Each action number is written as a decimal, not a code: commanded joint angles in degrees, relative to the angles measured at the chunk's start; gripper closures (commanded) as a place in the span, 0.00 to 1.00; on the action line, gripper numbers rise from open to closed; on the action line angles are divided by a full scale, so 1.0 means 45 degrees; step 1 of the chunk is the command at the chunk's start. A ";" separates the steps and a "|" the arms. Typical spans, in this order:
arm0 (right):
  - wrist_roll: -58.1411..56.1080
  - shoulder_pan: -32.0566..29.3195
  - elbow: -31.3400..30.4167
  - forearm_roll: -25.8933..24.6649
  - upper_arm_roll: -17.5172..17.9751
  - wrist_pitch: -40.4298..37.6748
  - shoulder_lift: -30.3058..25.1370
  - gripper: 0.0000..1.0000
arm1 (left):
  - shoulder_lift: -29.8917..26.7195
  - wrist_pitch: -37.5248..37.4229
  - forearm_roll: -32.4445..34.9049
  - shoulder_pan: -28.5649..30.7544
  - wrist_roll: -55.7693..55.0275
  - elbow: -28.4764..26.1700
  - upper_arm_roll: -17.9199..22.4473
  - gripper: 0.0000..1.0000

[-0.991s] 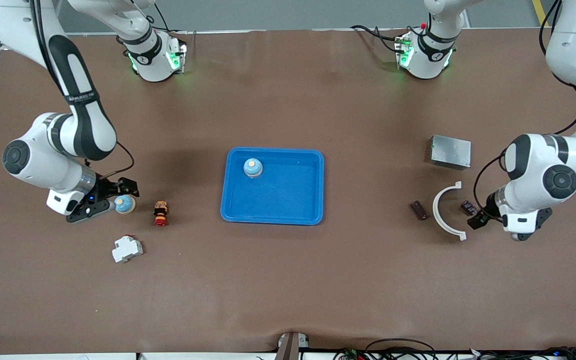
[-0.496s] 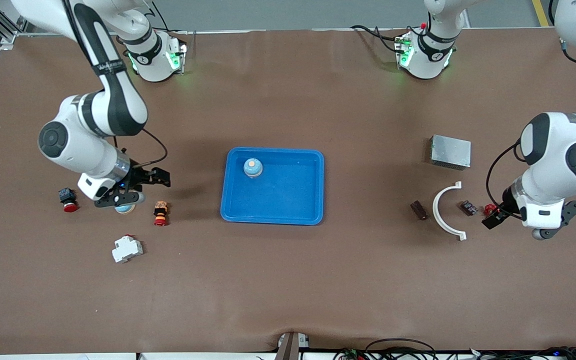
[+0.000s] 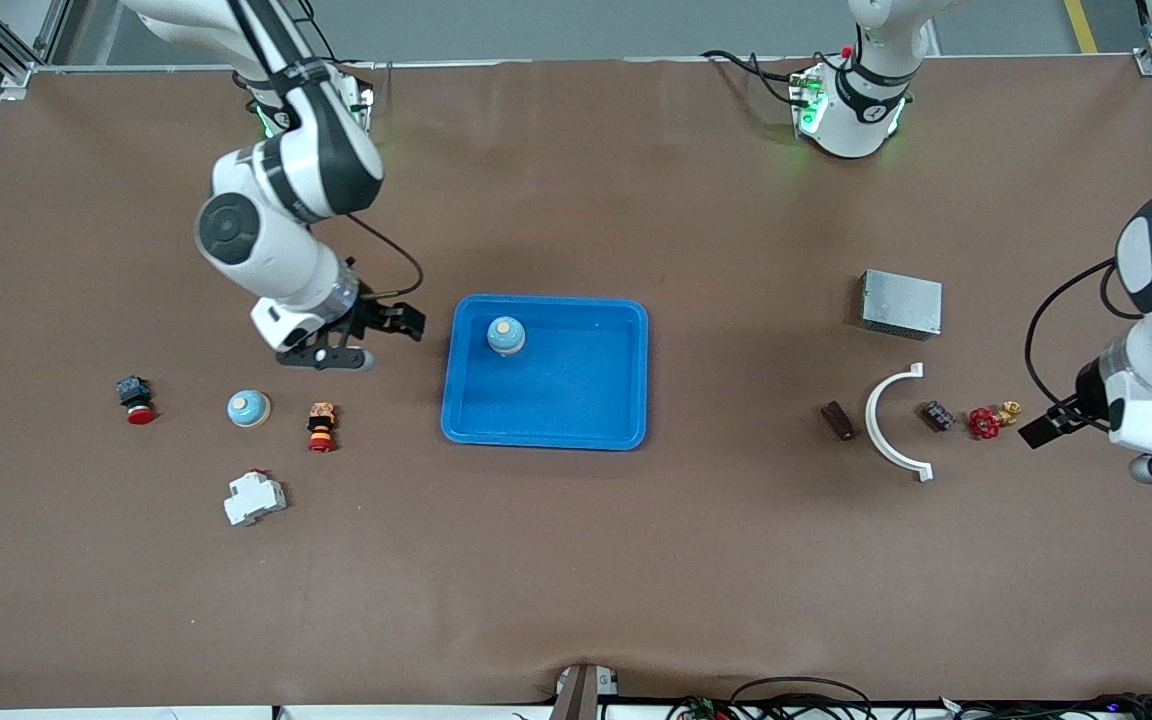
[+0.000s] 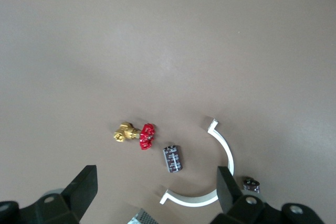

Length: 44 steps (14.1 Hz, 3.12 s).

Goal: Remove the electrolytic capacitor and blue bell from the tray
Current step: 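Grasp the second bell in the tray while the left gripper withdraws, then lift the second bell out of the tray with the right gripper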

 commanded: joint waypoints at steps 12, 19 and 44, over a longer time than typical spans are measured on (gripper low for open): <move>0.6613 0.3630 -0.0739 -0.1368 -0.0094 0.2976 0.0954 0.00 | -0.3136 -0.4503 -0.2228 0.0067 0.3034 0.1427 -0.0842 0.00; 0.7281 0.4199 -0.0662 -0.1407 -0.0133 0.3839 0.2166 0.00 | -0.3898 -0.5187 -0.4140 -0.4889 0.5747 0.1252 0.5185 0.00; 0.7359 0.4101 0.1155 -0.1798 -0.0309 0.3859 0.4335 0.00 | -0.4738 -0.5383 -0.4085 -0.5578 0.5229 0.0666 0.3944 0.00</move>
